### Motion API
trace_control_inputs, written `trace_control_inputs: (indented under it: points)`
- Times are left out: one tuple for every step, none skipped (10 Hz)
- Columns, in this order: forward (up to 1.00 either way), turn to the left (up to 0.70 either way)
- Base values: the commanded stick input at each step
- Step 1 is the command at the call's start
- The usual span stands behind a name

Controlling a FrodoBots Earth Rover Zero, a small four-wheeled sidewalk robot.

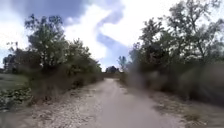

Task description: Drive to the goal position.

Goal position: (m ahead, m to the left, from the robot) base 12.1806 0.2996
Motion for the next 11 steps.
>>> trace_control_inputs:
  points:
    - [0.45,0.00]
    - [0.45,0.00]
    - [0.45,0.00]
    - [0.45,0.00]
    - [0.45,0.00]
    - [0.45,0.00]
    - [0.45,0.00]
    - [0.45,0.00]
    - [0.45,0.00]
    - [0.45,0.00]
    - [0.45,0.00]
